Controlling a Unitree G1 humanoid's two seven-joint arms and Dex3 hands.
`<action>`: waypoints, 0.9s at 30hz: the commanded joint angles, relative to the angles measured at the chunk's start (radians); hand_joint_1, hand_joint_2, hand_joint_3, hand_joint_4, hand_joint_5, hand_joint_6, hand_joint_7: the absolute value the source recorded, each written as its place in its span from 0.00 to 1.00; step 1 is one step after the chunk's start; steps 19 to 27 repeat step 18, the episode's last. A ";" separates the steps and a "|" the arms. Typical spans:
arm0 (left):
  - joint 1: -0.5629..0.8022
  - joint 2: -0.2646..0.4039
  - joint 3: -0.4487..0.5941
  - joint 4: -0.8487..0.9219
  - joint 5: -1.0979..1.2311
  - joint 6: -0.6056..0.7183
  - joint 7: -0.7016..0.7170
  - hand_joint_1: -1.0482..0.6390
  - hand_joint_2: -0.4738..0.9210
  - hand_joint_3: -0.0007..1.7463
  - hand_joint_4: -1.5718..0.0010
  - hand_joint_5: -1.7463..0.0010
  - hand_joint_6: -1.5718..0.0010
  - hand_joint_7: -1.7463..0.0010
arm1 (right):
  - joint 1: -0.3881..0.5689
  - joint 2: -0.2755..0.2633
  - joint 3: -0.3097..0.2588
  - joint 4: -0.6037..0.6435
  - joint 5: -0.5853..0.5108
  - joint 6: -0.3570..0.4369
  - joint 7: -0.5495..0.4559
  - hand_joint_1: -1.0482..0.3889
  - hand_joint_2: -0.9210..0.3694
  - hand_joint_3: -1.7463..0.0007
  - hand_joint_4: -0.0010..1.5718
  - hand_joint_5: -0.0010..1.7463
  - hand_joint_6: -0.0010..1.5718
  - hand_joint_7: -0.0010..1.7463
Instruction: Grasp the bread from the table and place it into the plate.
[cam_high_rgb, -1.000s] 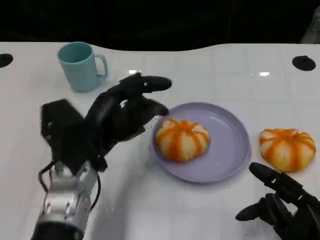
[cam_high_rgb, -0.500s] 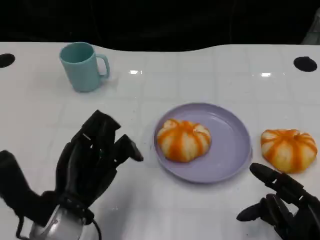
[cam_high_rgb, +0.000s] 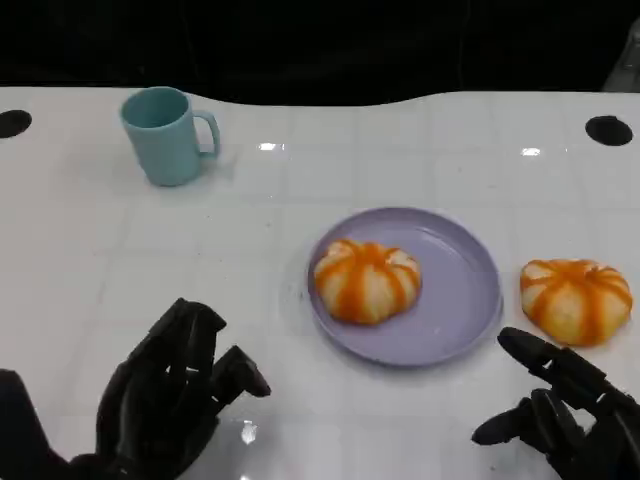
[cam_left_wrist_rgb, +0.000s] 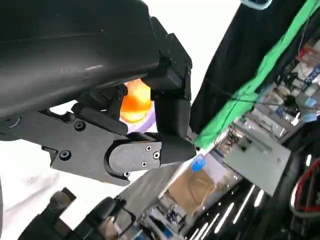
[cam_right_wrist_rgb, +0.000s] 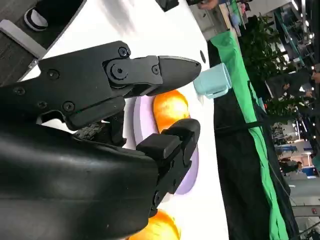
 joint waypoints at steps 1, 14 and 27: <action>0.009 0.012 0.004 -0.003 0.017 -0.003 0.011 0.32 1.00 0.26 0.50 0.00 0.64 0.00 | -0.006 -0.018 -0.012 0.005 0.000 -0.008 0.002 0.21 0.00 0.82 0.45 0.64 0.65 0.11; -0.003 0.017 -0.002 0.025 0.049 -0.013 -0.005 0.32 1.00 0.25 0.51 0.00 0.65 0.00 | -0.011 -0.018 -0.019 0.015 0.006 -0.009 0.006 0.21 0.00 0.81 0.45 0.64 0.65 0.11; -0.005 0.018 -0.004 0.031 0.051 -0.014 -0.013 0.32 1.00 0.25 0.52 0.00 0.65 0.00 | -0.013 -0.018 -0.022 0.021 0.014 -0.009 0.014 0.21 0.00 0.82 0.45 0.64 0.65 0.11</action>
